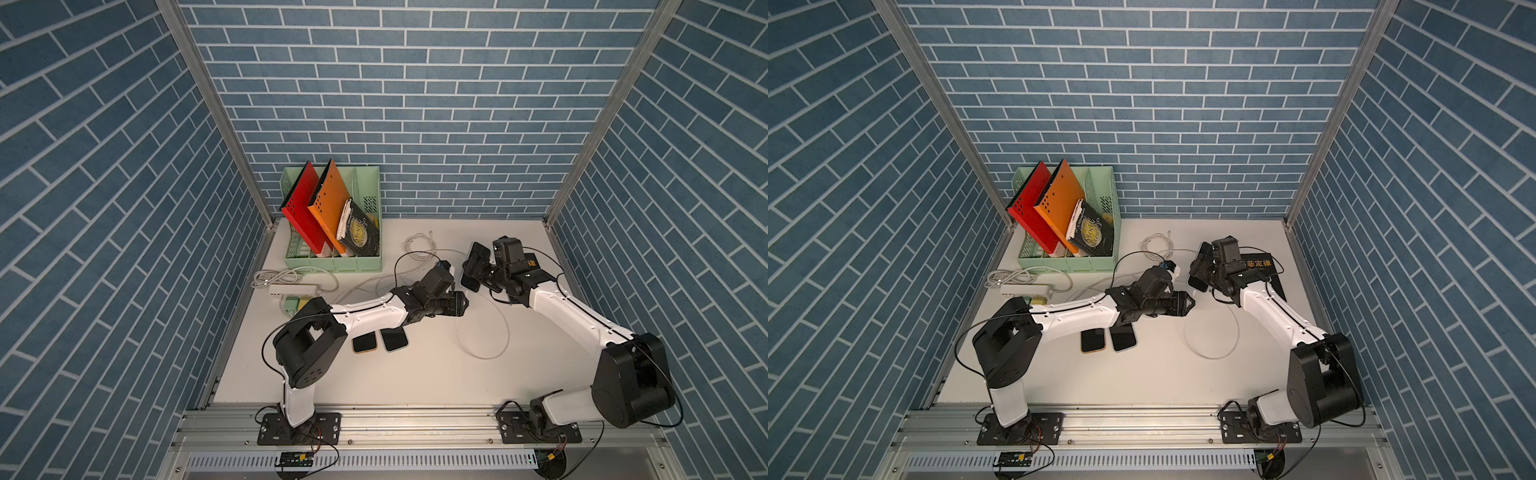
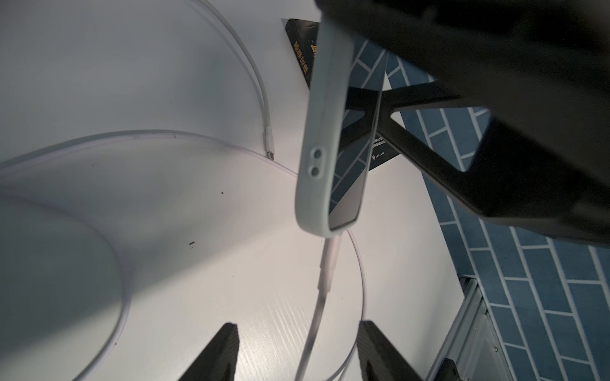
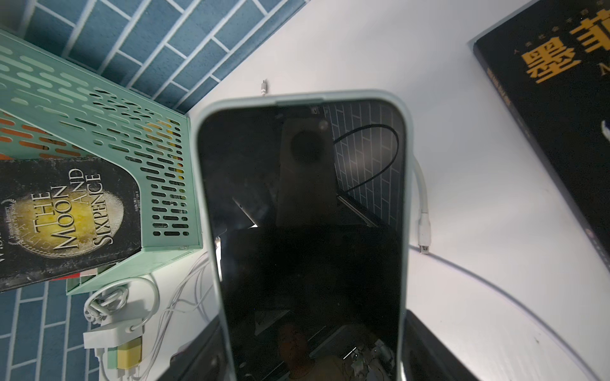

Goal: Unplug the charging cable from the phone
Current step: Remove the charging cable from the phone.

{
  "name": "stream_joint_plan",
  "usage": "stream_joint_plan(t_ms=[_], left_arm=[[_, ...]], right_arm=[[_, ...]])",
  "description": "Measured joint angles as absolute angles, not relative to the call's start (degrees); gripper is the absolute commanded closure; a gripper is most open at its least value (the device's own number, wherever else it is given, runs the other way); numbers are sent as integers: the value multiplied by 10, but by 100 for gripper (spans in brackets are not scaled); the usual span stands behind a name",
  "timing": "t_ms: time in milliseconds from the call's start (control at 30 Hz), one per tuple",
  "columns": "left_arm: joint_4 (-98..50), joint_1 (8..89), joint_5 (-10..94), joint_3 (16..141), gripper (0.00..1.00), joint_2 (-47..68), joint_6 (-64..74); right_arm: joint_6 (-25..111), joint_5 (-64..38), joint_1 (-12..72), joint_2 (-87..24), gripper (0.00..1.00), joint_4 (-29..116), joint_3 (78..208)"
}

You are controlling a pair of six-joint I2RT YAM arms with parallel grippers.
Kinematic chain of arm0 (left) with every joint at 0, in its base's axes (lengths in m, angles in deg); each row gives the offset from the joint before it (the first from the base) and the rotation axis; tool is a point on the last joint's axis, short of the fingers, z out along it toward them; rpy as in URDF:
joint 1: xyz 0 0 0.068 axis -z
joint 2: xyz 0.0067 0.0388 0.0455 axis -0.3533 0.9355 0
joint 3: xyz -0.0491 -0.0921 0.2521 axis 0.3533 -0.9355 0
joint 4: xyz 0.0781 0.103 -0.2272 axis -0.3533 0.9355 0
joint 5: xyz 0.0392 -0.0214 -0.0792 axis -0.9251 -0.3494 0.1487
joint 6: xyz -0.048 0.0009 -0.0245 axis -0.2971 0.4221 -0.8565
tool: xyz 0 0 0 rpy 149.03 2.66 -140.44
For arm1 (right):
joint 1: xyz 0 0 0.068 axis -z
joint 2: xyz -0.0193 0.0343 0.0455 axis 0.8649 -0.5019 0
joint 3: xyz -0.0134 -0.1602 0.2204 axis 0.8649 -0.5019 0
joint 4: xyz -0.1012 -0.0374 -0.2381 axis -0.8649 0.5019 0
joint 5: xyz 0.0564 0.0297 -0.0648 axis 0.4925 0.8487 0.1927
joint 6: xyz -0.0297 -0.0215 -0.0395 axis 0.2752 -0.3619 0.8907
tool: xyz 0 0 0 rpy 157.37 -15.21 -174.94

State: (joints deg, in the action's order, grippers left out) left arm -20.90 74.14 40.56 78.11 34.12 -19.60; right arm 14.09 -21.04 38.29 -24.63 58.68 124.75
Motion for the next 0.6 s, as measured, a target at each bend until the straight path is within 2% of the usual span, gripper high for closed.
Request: stream_joint_plan(t_ms=[133, 233, 467, 600], left_arm=[[-210, 743, 406, 785, 52, 348, -195], [-212, 743, 407, 785, 54, 351, -195], [-213, 743, 413, 797, 68, 359, -193], [-213, 743, 417, 807, 70, 365, -192]], right_arm=[[139, -210, 383, -237, 98, 584, 1238], [136, -209, 383, -231, 98, 584, 1233], [136, -209, 383, -223, 99, 582, 1227], [136, -209, 383, -222, 99, 580, 1227]])
